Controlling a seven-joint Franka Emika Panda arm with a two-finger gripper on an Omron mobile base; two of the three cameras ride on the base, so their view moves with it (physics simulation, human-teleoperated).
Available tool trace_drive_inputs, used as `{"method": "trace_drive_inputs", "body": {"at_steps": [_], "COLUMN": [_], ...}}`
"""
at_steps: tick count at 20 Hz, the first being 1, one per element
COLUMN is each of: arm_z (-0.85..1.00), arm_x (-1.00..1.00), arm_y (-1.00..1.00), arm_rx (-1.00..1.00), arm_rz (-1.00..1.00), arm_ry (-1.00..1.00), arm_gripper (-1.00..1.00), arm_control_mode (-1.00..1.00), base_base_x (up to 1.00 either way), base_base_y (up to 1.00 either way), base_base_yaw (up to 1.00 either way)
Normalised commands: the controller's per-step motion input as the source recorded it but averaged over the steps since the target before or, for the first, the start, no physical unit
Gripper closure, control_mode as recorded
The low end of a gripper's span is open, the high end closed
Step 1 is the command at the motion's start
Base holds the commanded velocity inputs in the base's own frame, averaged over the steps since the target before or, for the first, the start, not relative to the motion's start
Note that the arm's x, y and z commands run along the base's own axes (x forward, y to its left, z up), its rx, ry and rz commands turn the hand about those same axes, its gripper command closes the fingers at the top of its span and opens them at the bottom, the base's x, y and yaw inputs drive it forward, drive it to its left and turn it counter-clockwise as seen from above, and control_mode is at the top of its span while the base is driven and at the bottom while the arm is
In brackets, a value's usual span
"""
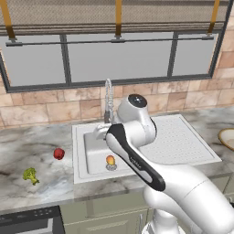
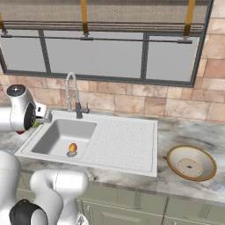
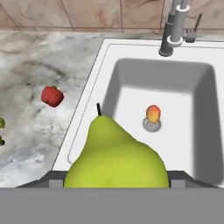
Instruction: There is a mixed pile of frozen fruits and vegetables on the counter. Locate all the frozen vegetables and place the items in a bowl on the counter. Take all the frozen fruits and defrost them in a running sink.
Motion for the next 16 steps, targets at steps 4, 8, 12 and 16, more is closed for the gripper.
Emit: {"method": "trace_drive_inputs", "body": {"at_steps": [4,8,12,16], "arm_z": [-0.25,-0.29,-0.27,-0.22], "arm_x": [0.01,0.05,0.06,0.09], "arm_y": [-0.14,-0.12,-0.14,-0.1], "arm_rx": [0.0,0.0,0.0,0.0], "arm_rz": [0.0,0.0,0.0,0.0], "arm_ry": [0.0,0.0,0.0,0.0], "arm_gripper": [1.0,1.0,1.0,1.0], "arm_control_mode": [-1.0,-1.0,-1.0,-1.0], "base_base_x": [0.0,0.0,0.0,0.0], "base_base_y": [0.0,0.0,0.0,0.0], "base_base_yaw": [0.0,0.0,0.0,0.0]}}
